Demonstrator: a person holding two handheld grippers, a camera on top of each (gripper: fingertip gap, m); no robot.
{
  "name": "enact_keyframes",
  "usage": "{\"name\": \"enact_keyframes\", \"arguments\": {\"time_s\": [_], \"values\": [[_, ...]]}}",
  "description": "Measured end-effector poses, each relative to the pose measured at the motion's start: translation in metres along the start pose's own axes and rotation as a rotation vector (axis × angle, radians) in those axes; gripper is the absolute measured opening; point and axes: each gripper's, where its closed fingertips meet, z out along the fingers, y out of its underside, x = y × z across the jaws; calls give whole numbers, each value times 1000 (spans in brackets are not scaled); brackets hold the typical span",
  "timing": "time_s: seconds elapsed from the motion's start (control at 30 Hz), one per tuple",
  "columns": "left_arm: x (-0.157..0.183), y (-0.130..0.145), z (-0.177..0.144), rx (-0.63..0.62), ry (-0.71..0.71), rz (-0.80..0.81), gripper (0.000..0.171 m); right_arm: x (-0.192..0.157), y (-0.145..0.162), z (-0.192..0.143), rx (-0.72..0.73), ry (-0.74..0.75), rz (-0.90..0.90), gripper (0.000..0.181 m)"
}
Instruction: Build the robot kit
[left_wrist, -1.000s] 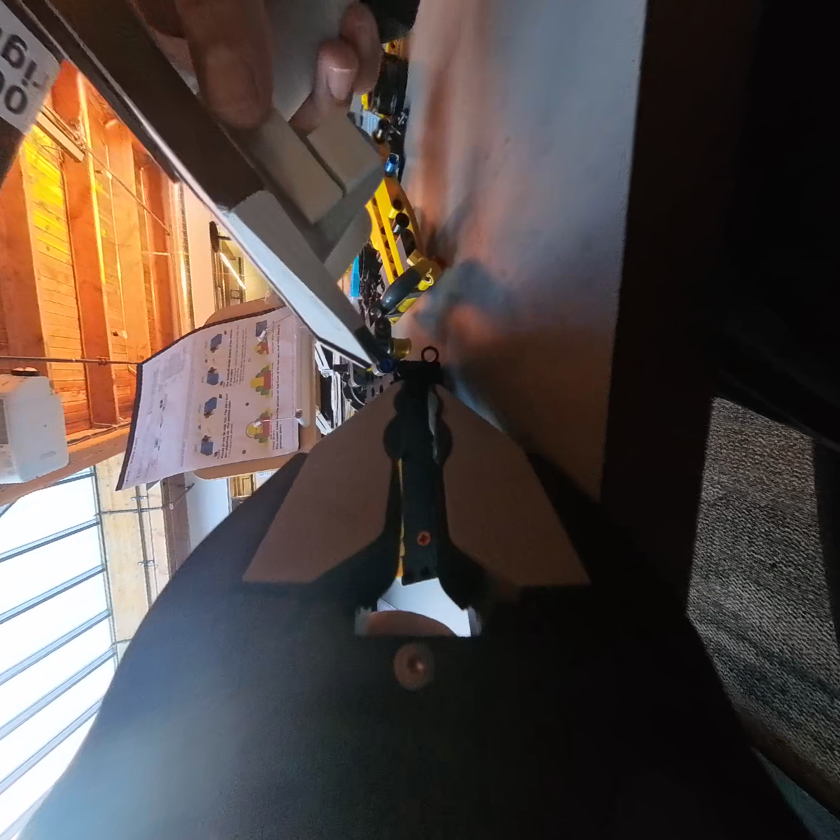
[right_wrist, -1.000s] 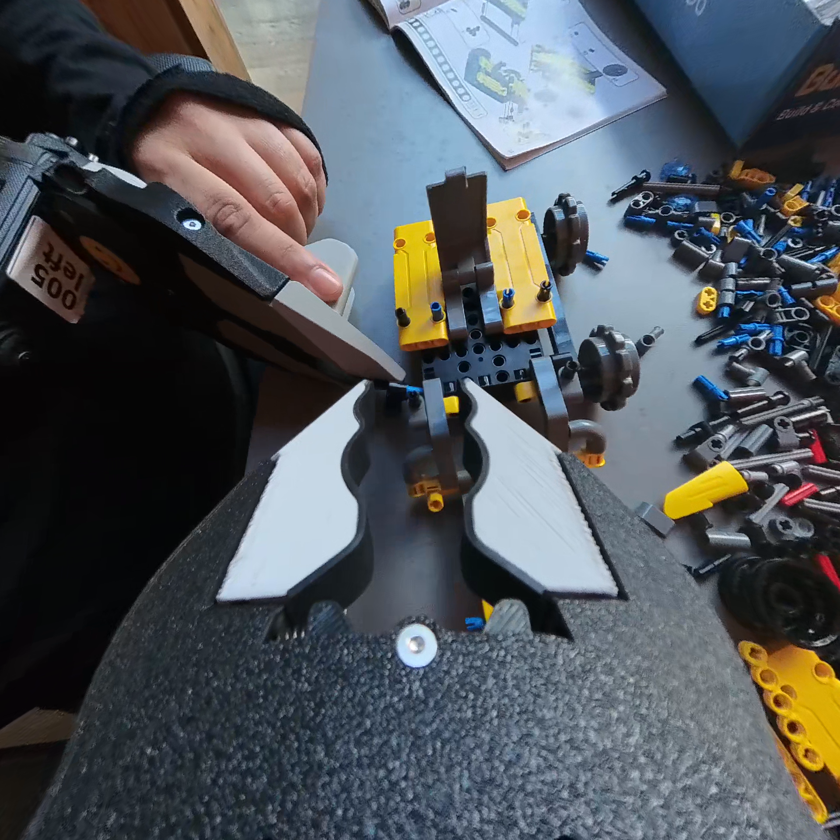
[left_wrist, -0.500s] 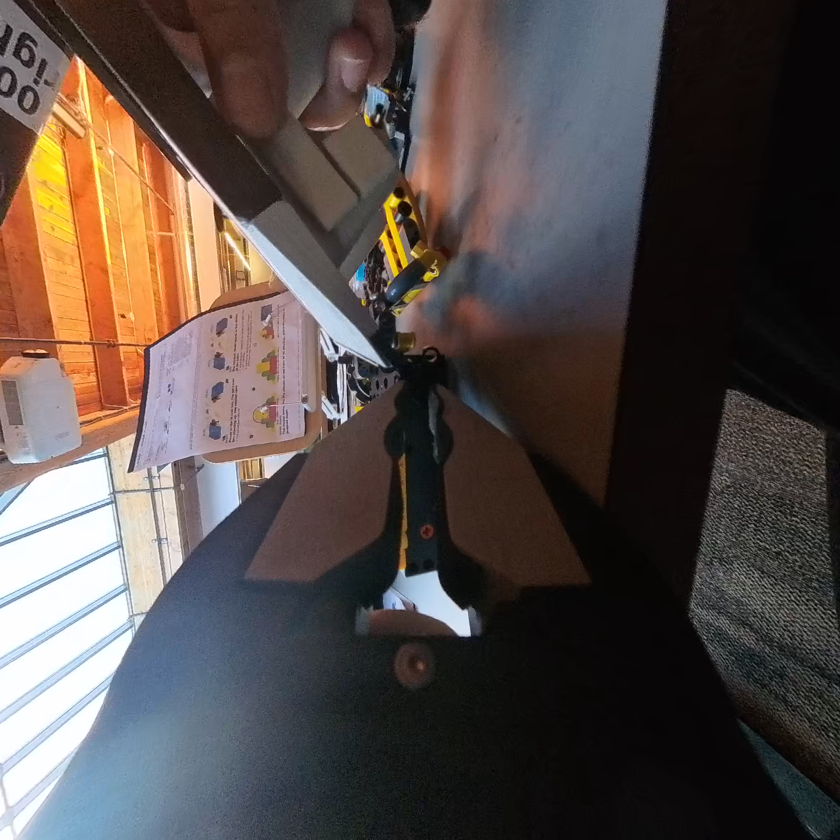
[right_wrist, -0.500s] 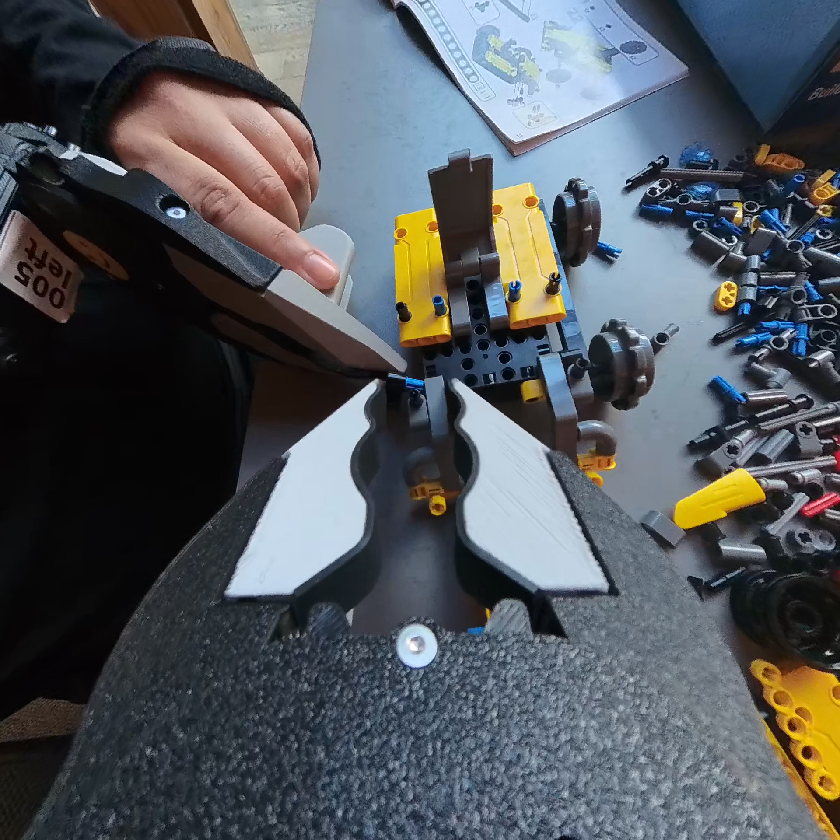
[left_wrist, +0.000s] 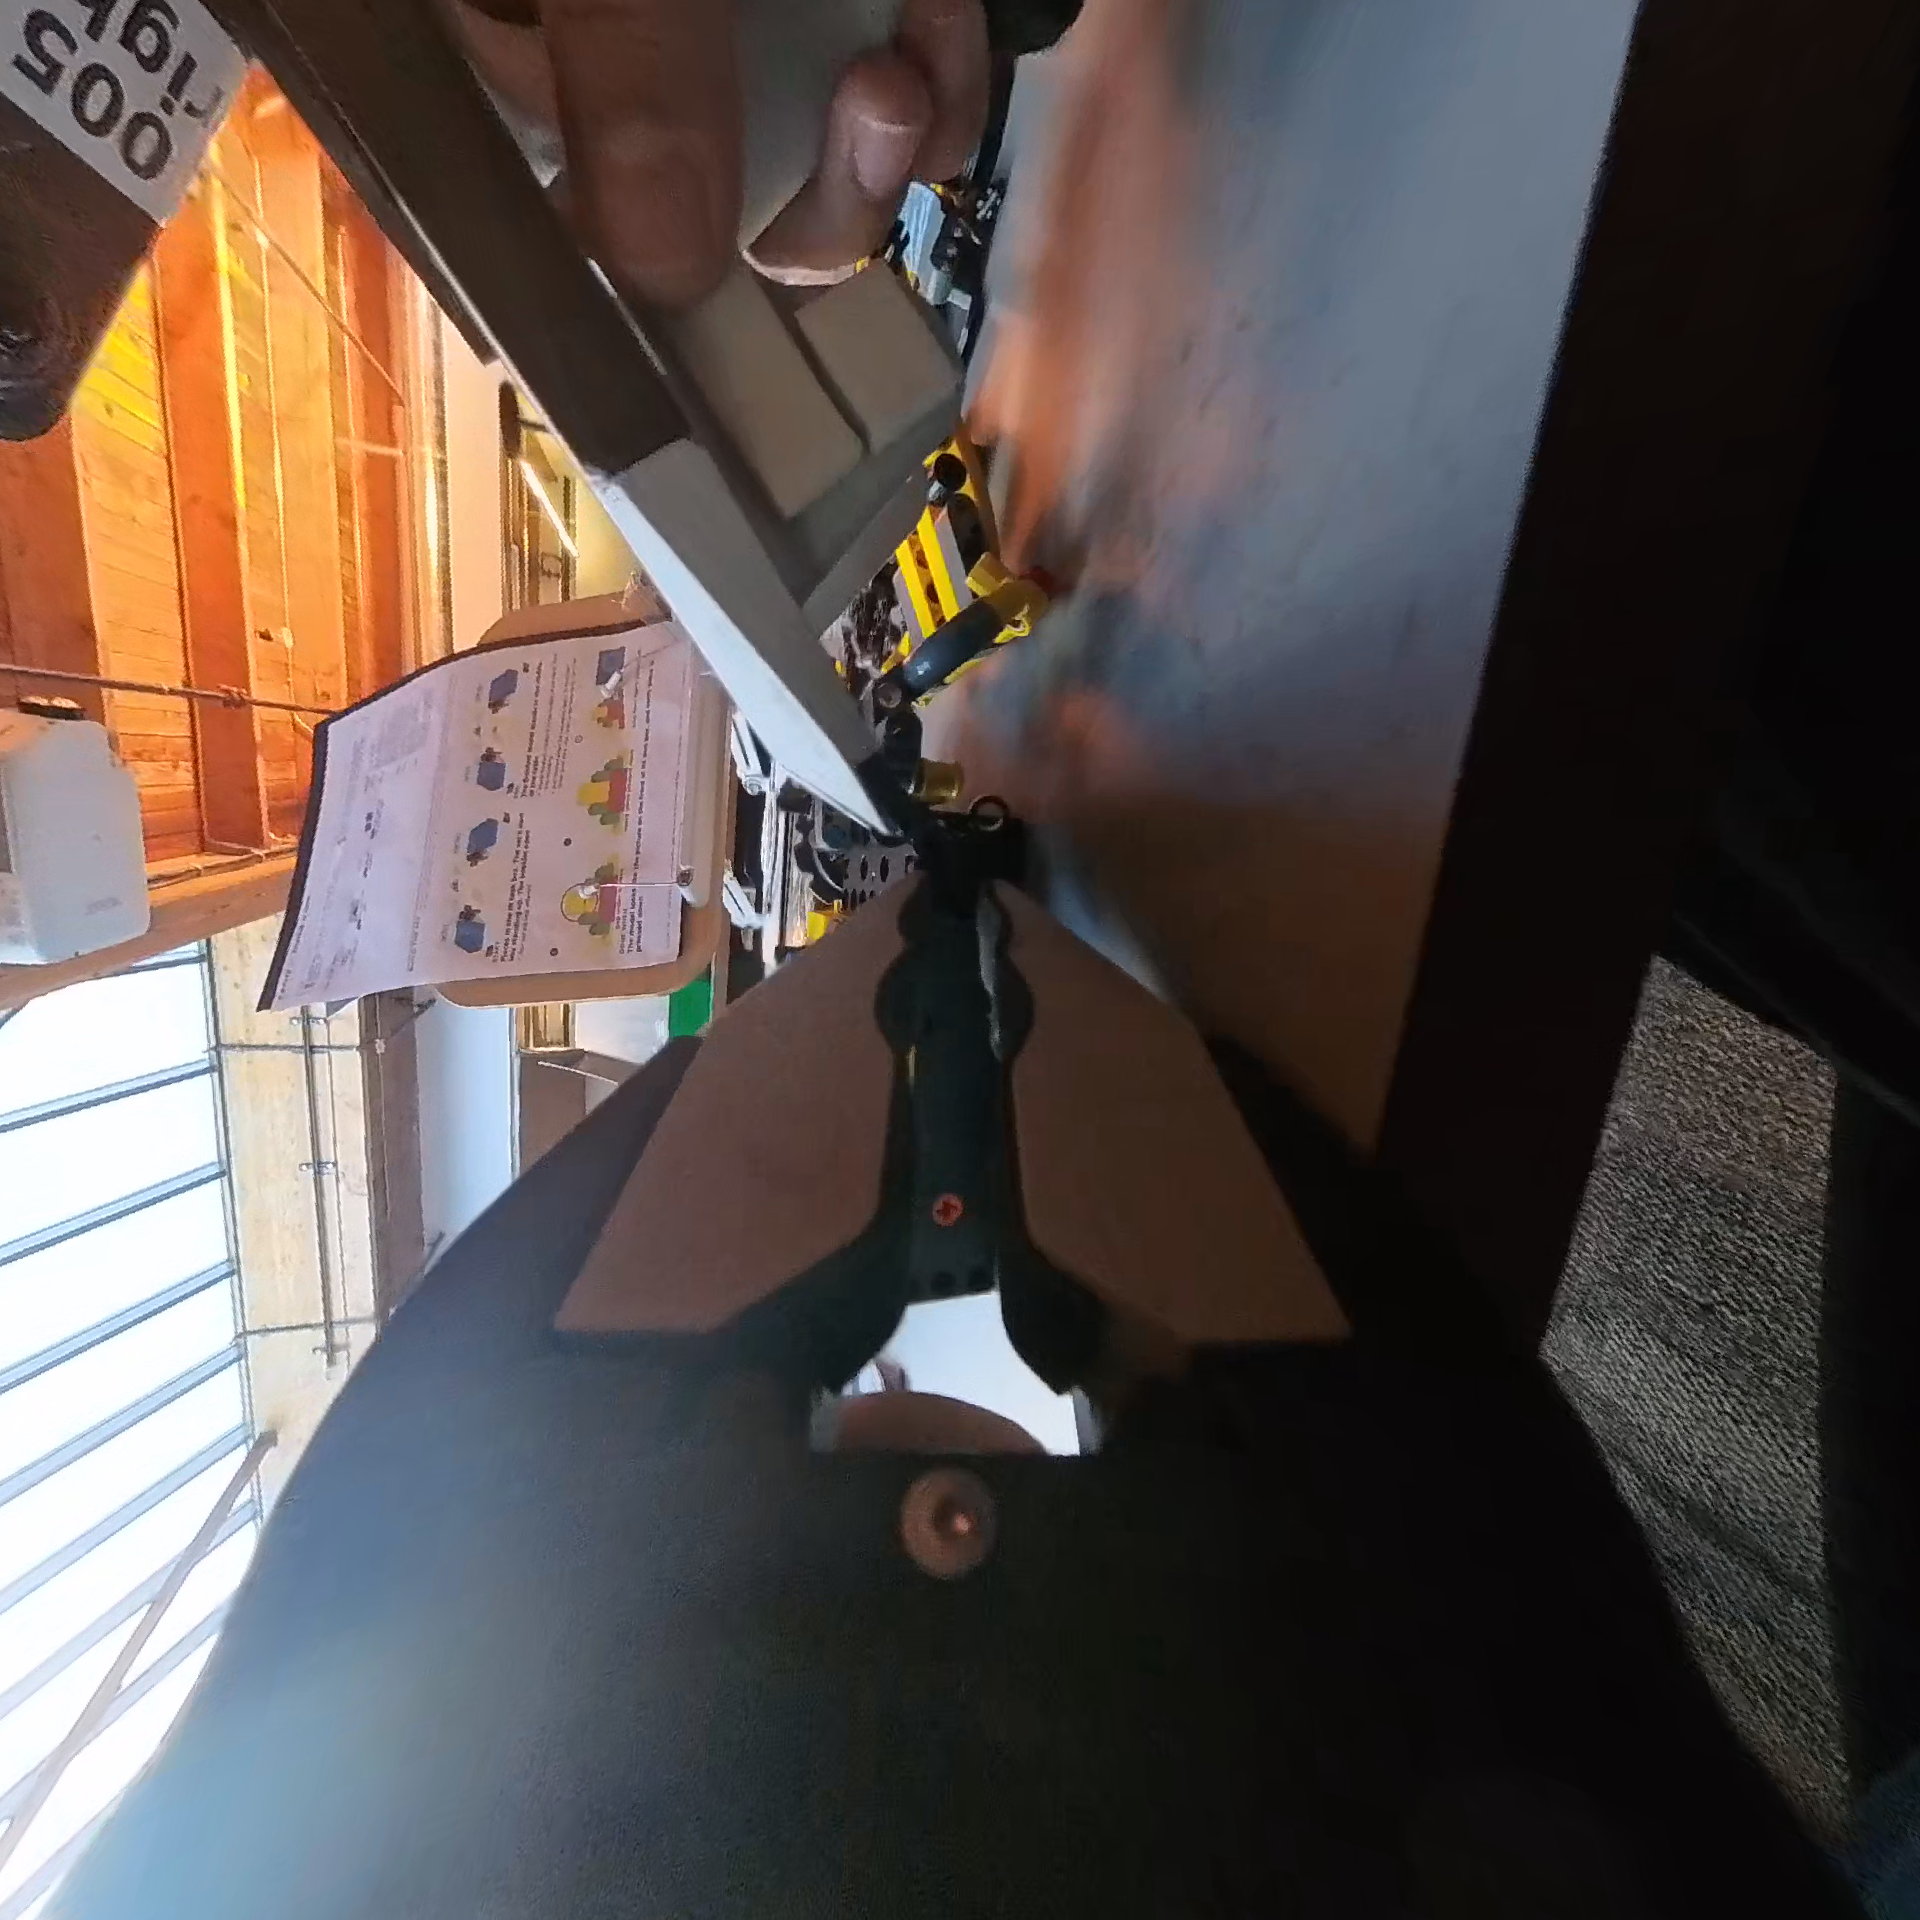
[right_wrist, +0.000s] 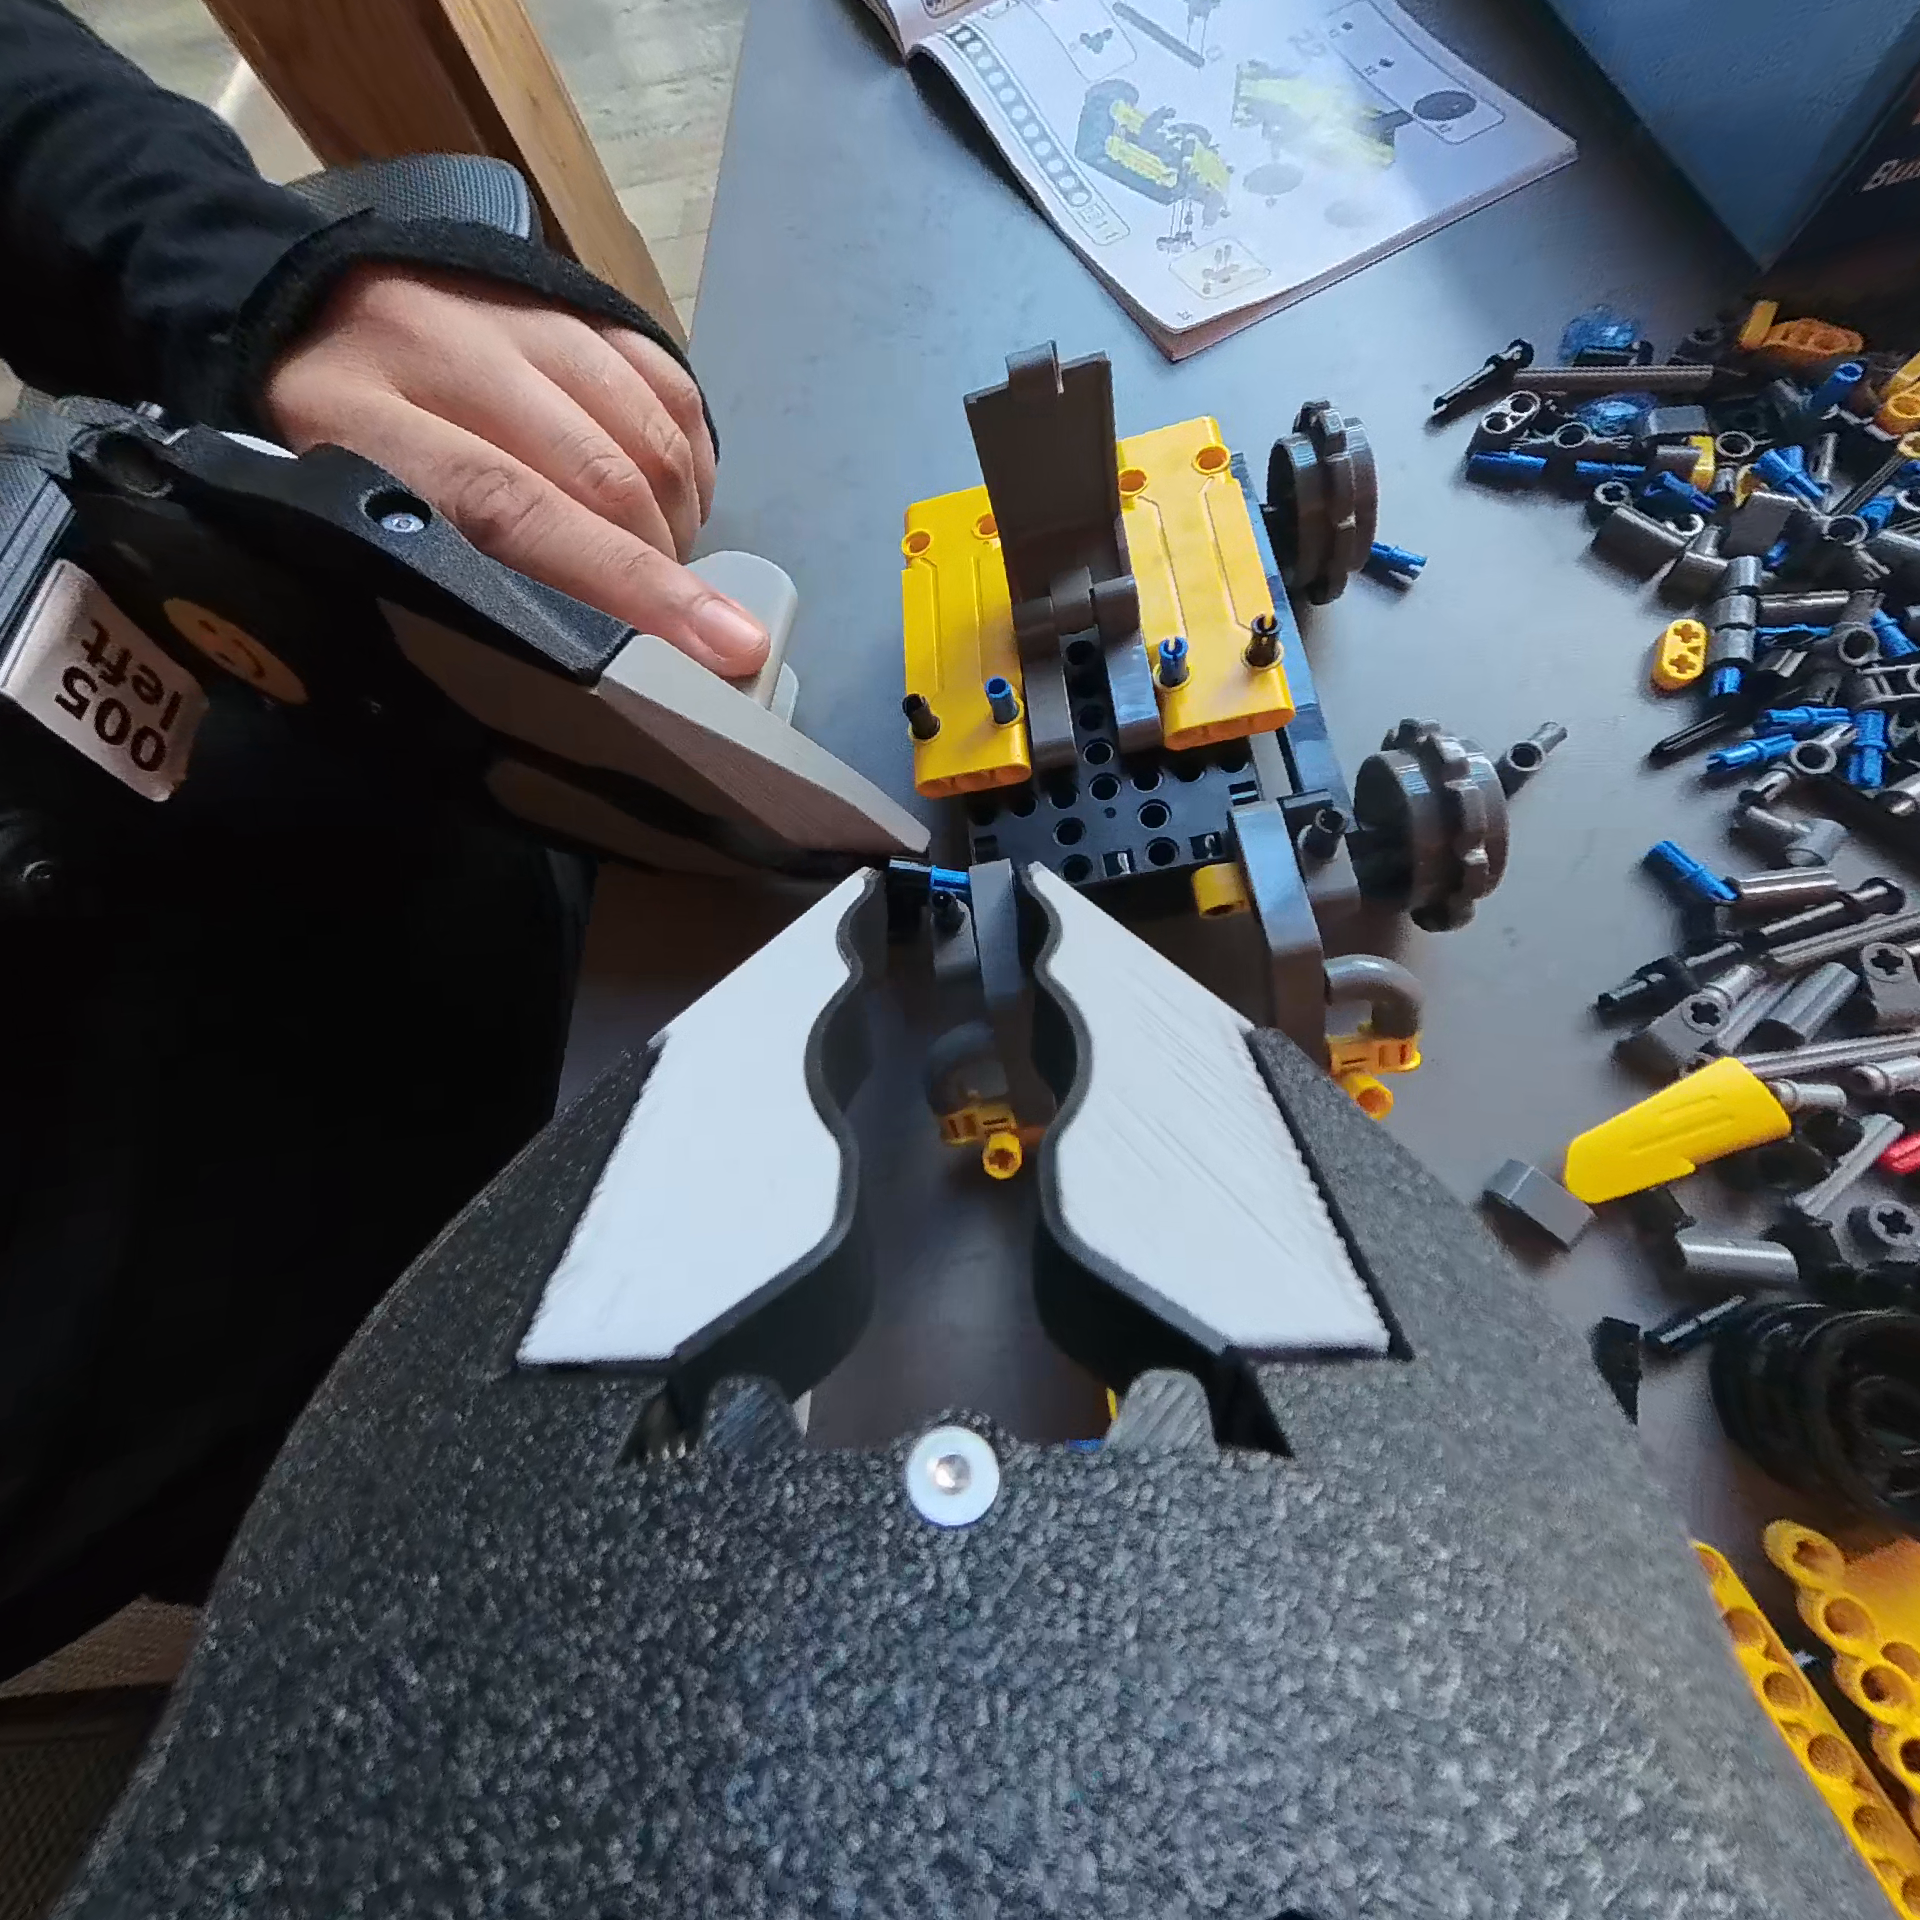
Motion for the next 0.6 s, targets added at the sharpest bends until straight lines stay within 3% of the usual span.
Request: {"name": "enact_keyframes", "arguments": {"time_s": [0.03,0.13,0.23,0.37,0.47,0.6], "values": [[0,-1,-1,16,3,-2,5,0,0,0,-2,2,-8,24],[1,-1,-5,29,61,-140,10,0,1,1,-16,24,-37,24],[-3,4,-11,-15,183,-450,20,1,1,2,-27,44,-64,24],[-1,1,-12,-17,425,-829,19,1,1,2,-33,47,-74,25],[12,0,-7,-45,540,-939,18,1,1,2,-42,49,-78,25],[16,0,-3,-75,552,-929,12,2,2,3,-66,80,-111,25]]}}
